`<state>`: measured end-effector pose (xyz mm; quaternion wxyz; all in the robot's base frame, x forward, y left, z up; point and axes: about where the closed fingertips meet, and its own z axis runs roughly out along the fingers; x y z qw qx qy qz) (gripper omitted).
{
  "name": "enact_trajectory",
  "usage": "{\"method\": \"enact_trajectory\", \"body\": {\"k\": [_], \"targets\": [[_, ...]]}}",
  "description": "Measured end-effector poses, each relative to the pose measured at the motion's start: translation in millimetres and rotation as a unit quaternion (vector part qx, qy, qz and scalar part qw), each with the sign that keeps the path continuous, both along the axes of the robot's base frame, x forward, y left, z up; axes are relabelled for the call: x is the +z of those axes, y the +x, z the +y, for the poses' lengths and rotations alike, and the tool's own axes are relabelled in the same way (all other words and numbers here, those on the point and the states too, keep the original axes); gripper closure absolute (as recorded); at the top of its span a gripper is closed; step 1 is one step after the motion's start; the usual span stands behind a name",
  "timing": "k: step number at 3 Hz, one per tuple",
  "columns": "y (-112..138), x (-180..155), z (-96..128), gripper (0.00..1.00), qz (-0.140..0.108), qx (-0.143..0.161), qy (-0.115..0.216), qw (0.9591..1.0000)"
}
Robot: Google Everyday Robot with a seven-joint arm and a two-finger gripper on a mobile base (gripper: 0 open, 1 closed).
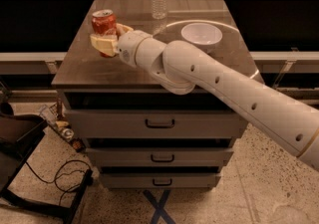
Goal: Place coke can upright
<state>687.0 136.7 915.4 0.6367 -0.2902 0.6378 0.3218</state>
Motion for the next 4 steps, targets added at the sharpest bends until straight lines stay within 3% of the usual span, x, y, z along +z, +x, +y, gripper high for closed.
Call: {"method": "enact_trajectory", "body": {"k": [2, 3, 4], "targets": [[-6.3, -21.3, 8.2, 1.00, 0.017, -0.002, 0.006, 0.9998], [-6.9, -20.0, 10.2, 0.82, 0.016, 0.000, 0.006, 0.9999], [-7.6, -19.7, 12.1, 0.58, 0.016, 0.001, 0.006, 0.9999]]}}
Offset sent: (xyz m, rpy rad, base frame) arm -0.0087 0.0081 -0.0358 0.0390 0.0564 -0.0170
